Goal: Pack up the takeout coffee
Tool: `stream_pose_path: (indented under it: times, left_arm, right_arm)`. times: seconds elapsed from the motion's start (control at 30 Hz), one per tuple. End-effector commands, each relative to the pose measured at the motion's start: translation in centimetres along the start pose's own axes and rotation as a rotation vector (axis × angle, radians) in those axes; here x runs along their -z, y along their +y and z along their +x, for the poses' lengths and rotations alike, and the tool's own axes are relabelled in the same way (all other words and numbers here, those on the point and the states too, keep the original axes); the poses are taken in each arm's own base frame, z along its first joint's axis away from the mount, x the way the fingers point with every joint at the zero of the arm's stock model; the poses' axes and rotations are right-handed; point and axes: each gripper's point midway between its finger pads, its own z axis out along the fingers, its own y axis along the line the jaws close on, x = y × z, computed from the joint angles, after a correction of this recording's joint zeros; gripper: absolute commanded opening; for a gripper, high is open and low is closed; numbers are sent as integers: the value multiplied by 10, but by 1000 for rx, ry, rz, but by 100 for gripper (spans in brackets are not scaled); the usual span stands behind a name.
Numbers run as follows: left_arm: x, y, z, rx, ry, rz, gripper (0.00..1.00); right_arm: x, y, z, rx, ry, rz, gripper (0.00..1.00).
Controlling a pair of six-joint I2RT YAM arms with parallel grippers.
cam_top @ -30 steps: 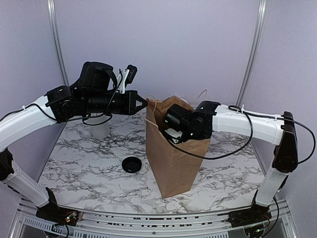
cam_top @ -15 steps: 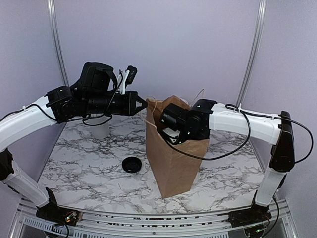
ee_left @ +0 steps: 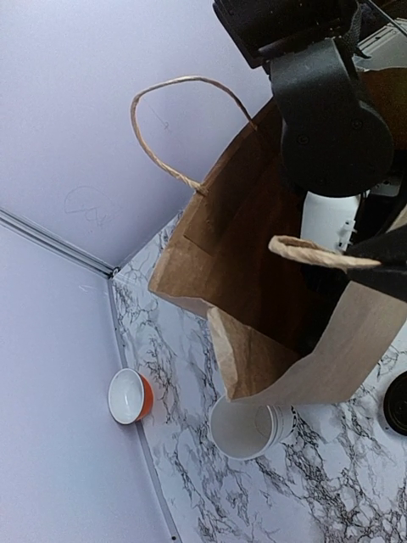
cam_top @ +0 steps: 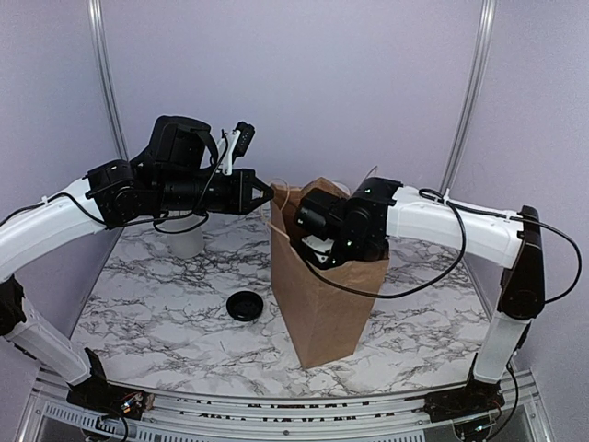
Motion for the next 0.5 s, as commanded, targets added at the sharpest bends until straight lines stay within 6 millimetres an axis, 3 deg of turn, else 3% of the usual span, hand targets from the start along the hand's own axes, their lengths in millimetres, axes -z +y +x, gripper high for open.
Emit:
stream_pose_path:
  times: [0.0, 0.23, 0.47]
  left_arm:
    - [-2, 2, 1, -6, 1, 2, 0]
    - [-1, 2, 0, -6, 1, 3, 0]
    - [-1, 2, 0, -5, 1, 6, 0]
  right_arm:
    - [-11, 3, 17, -1, 41, -15, 52]
    - [-31, 3, 23, -6, 56, -19, 54]
    - [-19, 2, 10, -5, 23, -1, 59]
